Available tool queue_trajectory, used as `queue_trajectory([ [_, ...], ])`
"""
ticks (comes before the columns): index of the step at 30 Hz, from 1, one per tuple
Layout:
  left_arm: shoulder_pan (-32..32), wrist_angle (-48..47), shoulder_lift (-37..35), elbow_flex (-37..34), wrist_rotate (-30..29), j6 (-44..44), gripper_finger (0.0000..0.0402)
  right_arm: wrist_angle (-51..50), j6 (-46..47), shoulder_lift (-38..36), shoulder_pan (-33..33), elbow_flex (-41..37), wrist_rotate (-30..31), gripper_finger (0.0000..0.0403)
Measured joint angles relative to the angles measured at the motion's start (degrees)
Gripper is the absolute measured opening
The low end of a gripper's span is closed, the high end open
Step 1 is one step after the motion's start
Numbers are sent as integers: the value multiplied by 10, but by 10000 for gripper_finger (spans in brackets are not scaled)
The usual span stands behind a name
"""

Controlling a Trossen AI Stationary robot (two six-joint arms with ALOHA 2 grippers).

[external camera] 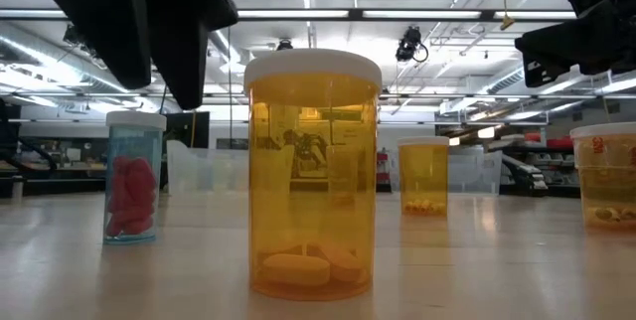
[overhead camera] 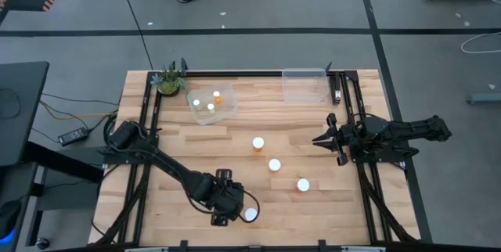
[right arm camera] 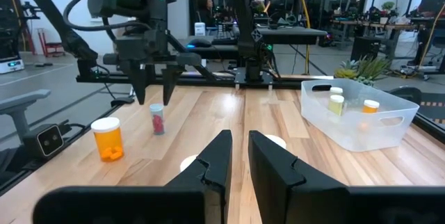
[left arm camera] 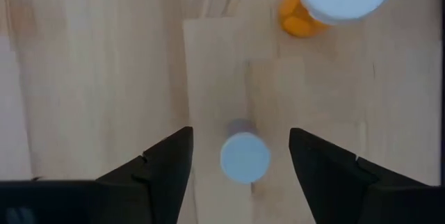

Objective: Pick and place medicine bottles into bin by pill shape (circle, oval)
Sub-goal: Put the small blue pill bottle into the left transparent bin

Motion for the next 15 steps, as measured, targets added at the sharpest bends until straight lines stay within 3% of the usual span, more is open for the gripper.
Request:
queue_trajectory([
  [6,-6,0,0,0,-4,29,267,0,0,0,0,0,0,57],
  [15,-9,0,0,0,-15,45,242,0,0,0,0,0,0,57],
])
